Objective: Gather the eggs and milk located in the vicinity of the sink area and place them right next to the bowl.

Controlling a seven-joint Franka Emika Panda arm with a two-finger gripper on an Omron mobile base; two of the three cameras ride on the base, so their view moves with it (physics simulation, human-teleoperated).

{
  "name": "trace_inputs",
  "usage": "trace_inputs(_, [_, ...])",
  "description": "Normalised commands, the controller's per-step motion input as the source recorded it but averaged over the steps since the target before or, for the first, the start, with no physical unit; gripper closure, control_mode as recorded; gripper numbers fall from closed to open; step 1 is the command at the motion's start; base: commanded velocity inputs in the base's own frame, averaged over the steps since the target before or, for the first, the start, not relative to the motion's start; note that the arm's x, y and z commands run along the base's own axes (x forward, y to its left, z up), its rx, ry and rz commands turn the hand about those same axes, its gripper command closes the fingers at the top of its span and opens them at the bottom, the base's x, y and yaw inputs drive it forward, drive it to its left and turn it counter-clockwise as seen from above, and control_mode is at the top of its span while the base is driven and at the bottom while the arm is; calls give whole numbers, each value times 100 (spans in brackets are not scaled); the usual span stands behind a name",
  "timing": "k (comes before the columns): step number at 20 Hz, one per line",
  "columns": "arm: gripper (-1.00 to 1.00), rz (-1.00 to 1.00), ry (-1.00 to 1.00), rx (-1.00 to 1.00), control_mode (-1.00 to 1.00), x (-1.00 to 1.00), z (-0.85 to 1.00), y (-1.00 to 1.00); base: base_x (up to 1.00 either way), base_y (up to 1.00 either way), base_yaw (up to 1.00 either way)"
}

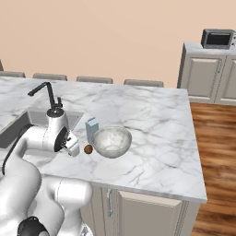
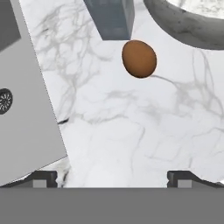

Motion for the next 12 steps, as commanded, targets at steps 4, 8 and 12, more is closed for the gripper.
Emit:
trace_inputs(4, [-100, 4, -6, 0, -100, -40, 10, 0, 0, 0, 0])
trace_inputs(8, [-100, 2, -1, 0, -100, -25, 6, 0, 0, 0, 0])
trace_inputs(12, [-100, 0, 0, 0, -100, 0, 0, 0, 0, 0, 0])
